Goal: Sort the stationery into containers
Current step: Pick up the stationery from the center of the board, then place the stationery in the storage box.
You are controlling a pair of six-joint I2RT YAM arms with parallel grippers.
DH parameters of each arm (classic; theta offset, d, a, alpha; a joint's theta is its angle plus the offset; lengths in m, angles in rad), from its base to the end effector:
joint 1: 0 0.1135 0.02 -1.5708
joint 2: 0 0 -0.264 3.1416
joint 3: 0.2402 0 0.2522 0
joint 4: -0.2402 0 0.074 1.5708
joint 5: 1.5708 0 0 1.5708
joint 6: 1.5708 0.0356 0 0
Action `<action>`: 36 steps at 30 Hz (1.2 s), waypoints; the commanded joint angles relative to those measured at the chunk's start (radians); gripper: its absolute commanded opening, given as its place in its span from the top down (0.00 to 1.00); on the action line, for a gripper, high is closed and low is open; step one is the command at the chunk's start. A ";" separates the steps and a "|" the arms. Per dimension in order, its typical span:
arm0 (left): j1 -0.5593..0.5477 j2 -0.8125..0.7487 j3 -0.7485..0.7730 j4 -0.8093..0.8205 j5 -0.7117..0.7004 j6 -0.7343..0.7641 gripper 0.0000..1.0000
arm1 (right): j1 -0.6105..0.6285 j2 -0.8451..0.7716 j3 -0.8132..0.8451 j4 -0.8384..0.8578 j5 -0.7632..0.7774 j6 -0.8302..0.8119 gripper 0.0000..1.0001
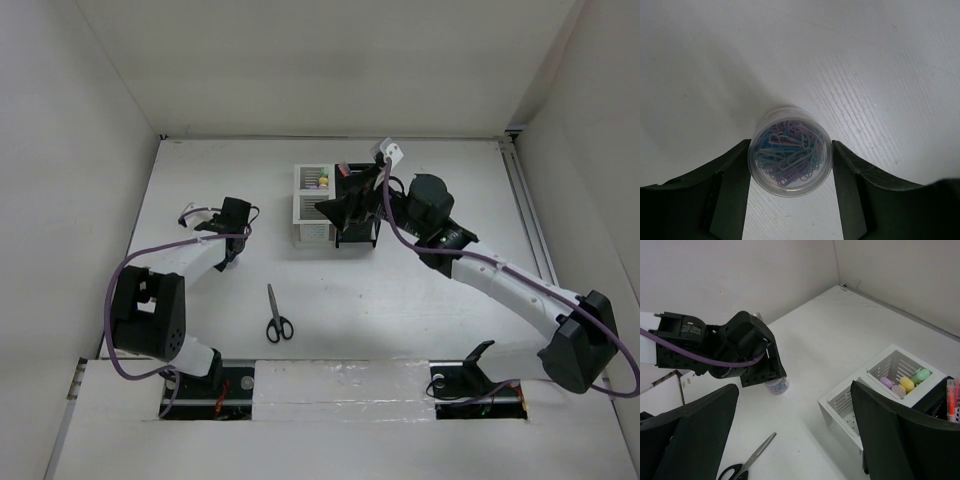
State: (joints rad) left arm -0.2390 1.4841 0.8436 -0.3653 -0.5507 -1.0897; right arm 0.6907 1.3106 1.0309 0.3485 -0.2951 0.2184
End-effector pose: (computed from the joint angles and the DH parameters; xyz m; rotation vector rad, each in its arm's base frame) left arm 0.2816 -0.0494 0.1901 -1.1543 2.0775 0.1030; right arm 0.2338 0.2067 0.3661 -0.6069 1.4596 0.9427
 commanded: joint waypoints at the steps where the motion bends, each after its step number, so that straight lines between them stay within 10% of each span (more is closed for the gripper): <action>1: 0.003 0.010 -0.014 0.008 -0.008 0.002 0.51 | 0.013 -0.036 0.003 0.061 -0.003 0.010 0.00; 4: 0.003 0.021 -0.014 0.017 0.001 0.002 0.61 | 0.013 -0.045 -0.006 0.061 -0.003 0.010 0.00; 8: 0.003 0.021 -0.014 0.017 0.012 0.002 1.00 | 0.013 -0.054 -0.006 0.061 -0.003 0.010 0.00; 21: -0.048 -0.277 0.145 -0.059 0.012 0.152 1.00 | 0.013 -0.129 -0.006 0.006 0.082 0.019 0.00; 36: -0.342 0.016 0.626 -0.046 0.224 0.459 1.00 | -0.065 -0.338 -0.006 -0.235 0.318 0.073 0.00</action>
State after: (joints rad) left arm -0.5541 1.4525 1.4368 -0.4313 -0.4030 -0.7177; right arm 0.6373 0.9909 1.0164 0.1577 -0.0170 0.2802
